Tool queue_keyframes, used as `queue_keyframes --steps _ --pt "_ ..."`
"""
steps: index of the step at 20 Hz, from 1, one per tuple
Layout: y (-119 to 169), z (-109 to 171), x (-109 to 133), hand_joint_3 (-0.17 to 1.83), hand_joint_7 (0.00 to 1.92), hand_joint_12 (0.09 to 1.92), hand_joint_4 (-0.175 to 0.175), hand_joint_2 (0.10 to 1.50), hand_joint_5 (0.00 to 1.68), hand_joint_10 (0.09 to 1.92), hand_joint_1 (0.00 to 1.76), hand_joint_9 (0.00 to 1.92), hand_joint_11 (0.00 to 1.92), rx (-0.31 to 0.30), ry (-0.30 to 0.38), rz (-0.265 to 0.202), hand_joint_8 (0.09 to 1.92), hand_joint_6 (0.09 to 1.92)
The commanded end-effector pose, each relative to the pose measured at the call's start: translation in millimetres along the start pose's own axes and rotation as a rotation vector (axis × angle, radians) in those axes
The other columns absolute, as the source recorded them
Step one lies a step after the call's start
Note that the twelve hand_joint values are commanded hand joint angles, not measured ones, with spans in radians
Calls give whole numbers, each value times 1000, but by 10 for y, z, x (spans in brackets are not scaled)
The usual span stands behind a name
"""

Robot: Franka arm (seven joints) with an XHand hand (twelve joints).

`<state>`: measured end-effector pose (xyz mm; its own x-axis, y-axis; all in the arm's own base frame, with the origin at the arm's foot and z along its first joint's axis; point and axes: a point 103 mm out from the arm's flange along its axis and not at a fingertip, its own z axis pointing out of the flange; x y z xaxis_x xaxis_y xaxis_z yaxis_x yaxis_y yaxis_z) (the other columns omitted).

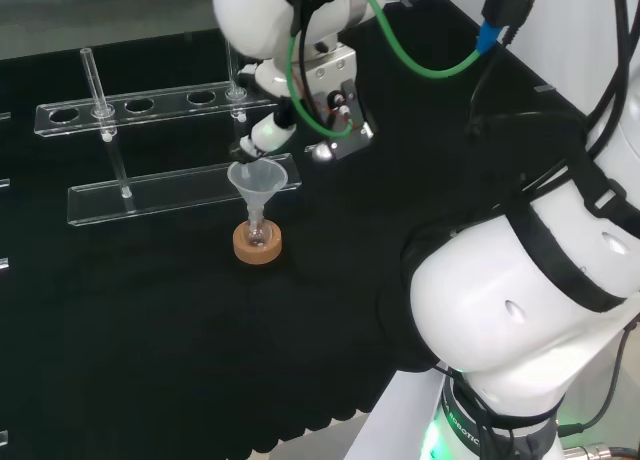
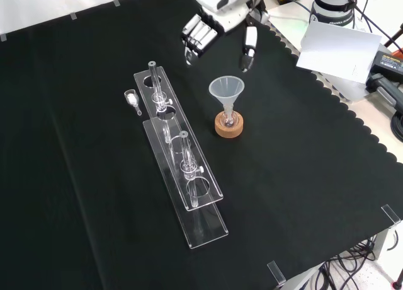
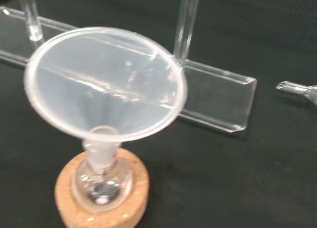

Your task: Pick up the weighing funnel.

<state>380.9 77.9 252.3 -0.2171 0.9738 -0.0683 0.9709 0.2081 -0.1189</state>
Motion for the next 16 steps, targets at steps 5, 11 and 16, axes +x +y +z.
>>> queue_keyframes --steps 5,11,16 --pt "20 -60 -414 185 264 1376 -61 724 429 652 585 482 268 -1 5 33 698 87" --pt "124 -135 -702 190 270 1373 -62 726 432 650 588 501 274 -18 8 68 697 87" --pt "241 -142 -1009 210 345 1359 -61 725 460 605 631 593 312 3 20 111 692 87"
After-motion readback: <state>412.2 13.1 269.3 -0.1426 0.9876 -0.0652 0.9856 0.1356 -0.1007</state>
